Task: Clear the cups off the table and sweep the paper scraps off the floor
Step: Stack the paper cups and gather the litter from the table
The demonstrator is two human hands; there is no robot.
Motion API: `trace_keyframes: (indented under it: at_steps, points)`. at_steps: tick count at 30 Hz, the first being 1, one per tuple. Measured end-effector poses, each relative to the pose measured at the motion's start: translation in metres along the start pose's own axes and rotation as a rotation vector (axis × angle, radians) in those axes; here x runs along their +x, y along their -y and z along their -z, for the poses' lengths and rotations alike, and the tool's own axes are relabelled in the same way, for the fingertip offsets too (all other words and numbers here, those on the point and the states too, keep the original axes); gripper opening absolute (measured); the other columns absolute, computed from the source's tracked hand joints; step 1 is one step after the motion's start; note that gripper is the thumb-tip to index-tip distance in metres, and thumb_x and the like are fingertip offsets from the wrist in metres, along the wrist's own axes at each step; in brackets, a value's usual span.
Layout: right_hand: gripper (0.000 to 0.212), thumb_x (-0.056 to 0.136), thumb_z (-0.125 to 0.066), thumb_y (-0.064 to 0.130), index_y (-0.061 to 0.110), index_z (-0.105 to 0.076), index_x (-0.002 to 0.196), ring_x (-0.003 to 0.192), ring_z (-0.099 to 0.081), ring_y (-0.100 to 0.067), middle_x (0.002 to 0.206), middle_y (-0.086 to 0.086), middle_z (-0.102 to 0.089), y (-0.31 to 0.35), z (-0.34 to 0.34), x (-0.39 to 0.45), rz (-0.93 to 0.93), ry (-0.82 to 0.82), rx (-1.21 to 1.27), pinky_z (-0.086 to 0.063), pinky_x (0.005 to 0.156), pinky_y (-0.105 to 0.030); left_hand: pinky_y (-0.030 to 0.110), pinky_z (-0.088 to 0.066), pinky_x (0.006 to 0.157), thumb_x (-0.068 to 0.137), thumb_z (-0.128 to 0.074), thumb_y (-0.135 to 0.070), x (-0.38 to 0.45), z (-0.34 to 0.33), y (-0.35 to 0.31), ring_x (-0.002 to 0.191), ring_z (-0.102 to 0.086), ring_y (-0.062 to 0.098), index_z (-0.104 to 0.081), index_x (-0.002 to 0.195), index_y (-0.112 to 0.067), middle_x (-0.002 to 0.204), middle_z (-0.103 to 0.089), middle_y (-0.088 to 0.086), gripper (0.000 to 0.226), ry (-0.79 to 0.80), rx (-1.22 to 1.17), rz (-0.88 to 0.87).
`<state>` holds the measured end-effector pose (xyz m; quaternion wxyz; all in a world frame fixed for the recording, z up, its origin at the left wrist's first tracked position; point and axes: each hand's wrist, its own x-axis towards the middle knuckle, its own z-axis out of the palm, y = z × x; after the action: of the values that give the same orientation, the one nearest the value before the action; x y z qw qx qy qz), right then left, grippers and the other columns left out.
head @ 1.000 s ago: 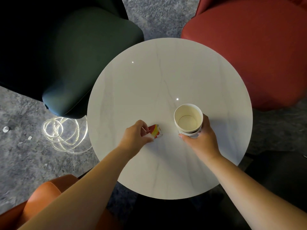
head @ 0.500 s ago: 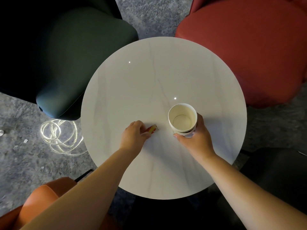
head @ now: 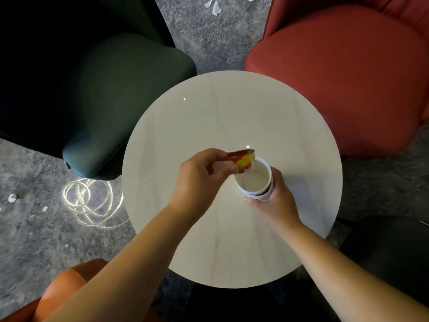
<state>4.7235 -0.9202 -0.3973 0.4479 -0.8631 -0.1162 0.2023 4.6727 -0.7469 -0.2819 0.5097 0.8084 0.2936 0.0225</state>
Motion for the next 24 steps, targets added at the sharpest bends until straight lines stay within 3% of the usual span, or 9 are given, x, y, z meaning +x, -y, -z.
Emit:
trace_keyframes:
  at_steps: [3,5,8,10,12,16,21,24]
  points:
    - [0.066,0.067,-0.083,0.019,0.026,-0.049,0.123,0.09,-0.05,0.003,0.096,0.038,-0.05,0.005,-0.001,0.0,-0.004,-0.004,0.006,-0.038,0.066,-0.012,0.007,-0.035,0.059,0.081,-0.075,-0.025,0.004,-0.006,-0.004,0.067,-0.049,-0.005,-0.072,0.086,-0.027,0.073,-0.054,-0.013,0.006,0.077,0.178,-0.089]
    - [0.066,0.067,-0.083,0.018,0.027,-0.049,0.123,0.089,-0.051,0.004,0.096,0.037,-0.051,0.008,-0.002,-0.001,-0.005,-0.002,0.025,-0.039,0.067,-0.01,0.005,-0.035,0.062,0.082,-0.075,-0.027,0.007,-0.009,-0.004,0.071,-0.05,-0.007,-0.073,0.098,-0.024,0.077,-0.055,-0.015,0.016,0.127,0.265,-0.124]
    - [0.067,0.067,-0.083,0.018,0.028,-0.047,0.123,0.09,-0.051,0.006,0.099,0.037,-0.051,0.01,-0.002,-0.002,0.002,0.004,0.04,-0.039,0.069,-0.005,0.011,-0.044,0.068,0.084,-0.073,-0.026,0.006,-0.008,-0.005,0.069,-0.056,0.001,-0.07,0.104,-0.027,0.083,-0.061,-0.013,0.021,0.104,0.164,-0.084]
    - [0.067,0.067,-0.084,0.018,0.028,-0.047,0.122,0.089,-0.049,0.009,0.099,0.038,-0.049,0.012,-0.002,-0.003,0.008,-0.006,0.046,-0.037,0.069,0.0,0.023,-0.052,0.07,0.087,-0.069,-0.022,0.004,-0.004,-0.003,0.066,-0.059,0.006,-0.068,0.1,-0.032,0.083,-0.063,-0.011,0.016,0.039,0.038,-0.037]
    - [0.067,0.066,-0.085,0.016,0.026,-0.048,0.121,0.089,-0.047,0.011,0.099,0.039,-0.048,0.015,-0.001,-0.005,0.018,-0.008,0.05,-0.036,0.068,0.002,0.025,-0.053,0.068,0.091,-0.064,-0.021,0.001,0.002,0.002,0.066,-0.061,0.005,-0.066,0.096,-0.034,0.085,-0.065,-0.011,0.014,-0.022,0.026,0.007]
    - [0.068,0.066,-0.086,0.017,0.024,-0.048,0.122,0.093,-0.053,0.0,0.101,0.035,-0.05,0.023,0.005,-0.01,0.03,0.016,0.052,-0.043,0.073,-0.015,0.024,-0.051,0.07,0.095,-0.055,-0.022,-0.008,0.018,0.03,0.072,-0.063,0.006,-0.068,0.099,-0.027,0.092,-0.066,-0.009,0.014,-0.088,0.119,0.132]
    - [0.069,0.064,-0.087,0.022,0.022,-0.048,0.121,0.09,-0.055,-0.007,0.103,0.019,-0.055,0.047,0.011,-0.017,0.052,0.036,-0.002,-0.041,0.07,-0.018,0.023,-0.043,0.077,0.098,-0.052,-0.023,-0.038,0.051,0.072,0.084,-0.057,0.011,-0.066,0.11,-0.017,0.107,-0.063,-0.001,0.02,-0.035,0.384,0.257]
    - [0.069,0.065,-0.086,0.02,0.027,-0.047,0.121,0.089,-0.057,-0.01,0.102,0.018,-0.056,0.067,0.011,-0.022,0.064,0.085,-0.024,-0.041,0.068,-0.019,0.031,-0.049,0.09,0.098,-0.05,-0.032,-0.065,0.076,0.09,0.101,-0.058,0.017,-0.059,0.123,-0.02,0.12,-0.06,0.001,0.029,0.022,0.531,0.341]
